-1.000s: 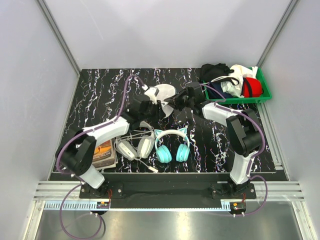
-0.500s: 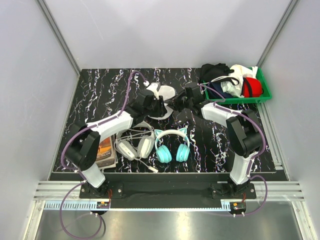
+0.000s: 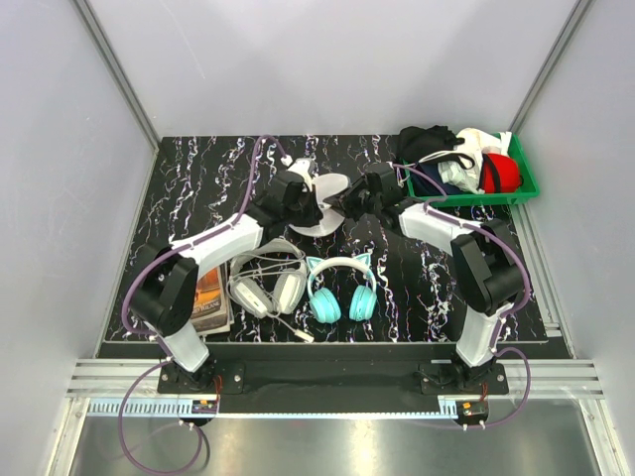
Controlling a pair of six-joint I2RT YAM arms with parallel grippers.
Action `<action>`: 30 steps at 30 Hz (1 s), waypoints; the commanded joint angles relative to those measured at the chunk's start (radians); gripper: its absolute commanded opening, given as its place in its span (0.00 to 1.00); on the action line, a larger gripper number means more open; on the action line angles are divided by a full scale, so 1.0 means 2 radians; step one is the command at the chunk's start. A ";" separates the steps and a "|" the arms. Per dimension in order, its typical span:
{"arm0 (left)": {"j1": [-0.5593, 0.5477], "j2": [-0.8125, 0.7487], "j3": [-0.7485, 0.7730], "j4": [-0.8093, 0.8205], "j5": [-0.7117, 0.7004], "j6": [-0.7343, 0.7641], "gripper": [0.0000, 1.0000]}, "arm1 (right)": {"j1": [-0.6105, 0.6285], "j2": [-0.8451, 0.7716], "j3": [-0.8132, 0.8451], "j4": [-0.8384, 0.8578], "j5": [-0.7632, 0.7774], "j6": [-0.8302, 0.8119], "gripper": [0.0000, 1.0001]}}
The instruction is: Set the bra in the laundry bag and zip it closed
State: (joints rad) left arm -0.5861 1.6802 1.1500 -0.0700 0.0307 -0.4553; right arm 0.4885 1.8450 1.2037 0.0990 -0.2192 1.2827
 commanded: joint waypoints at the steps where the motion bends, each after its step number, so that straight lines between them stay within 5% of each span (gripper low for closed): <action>1: 0.028 -0.005 0.011 -0.009 -0.027 0.003 0.00 | 0.008 -0.033 0.002 -0.010 0.019 -0.035 0.02; 14: 0.116 -0.064 -0.063 -0.023 -0.021 0.023 0.00 | -0.029 -0.014 0.004 0.014 -0.029 -0.178 0.00; 18: 0.111 -0.056 -0.069 0.055 0.104 0.006 0.00 | -0.062 0.027 0.074 -0.003 -0.109 -0.227 0.03; 19: 0.107 -0.047 -0.070 0.074 0.127 -0.004 0.00 | -0.069 0.041 0.087 -0.020 -0.117 -0.229 0.14; 20: 0.106 -0.042 -0.070 0.093 0.164 -0.015 0.00 | -0.073 0.044 0.098 -0.034 -0.119 -0.229 0.40; 23: 0.101 -0.018 -0.066 0.161 0.209 -0.063 0.00 | -0.083 0.031 0.111 -0.094 -0.115 -0.215 0.74; 27: 0.090 0.018 -0.045 0.214 0.235 -0.109 0.00 | -0.082 -0.020 0.041 -0.106 -0.111 -0.163 0.93; 30: 0.077 0.025 -0.038 0.221 0.239 -0.113 0.00 | -0.076 -0.072 -0.040 -0.057 -0.111 -0.098 0.95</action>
State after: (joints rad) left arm -0.4007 1.7111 1.0229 0.2363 0.4240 -0.6205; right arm 0.3027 1.8496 1.2846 -0.0540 -0.4194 0.9321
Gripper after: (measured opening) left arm 0.012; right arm 0.942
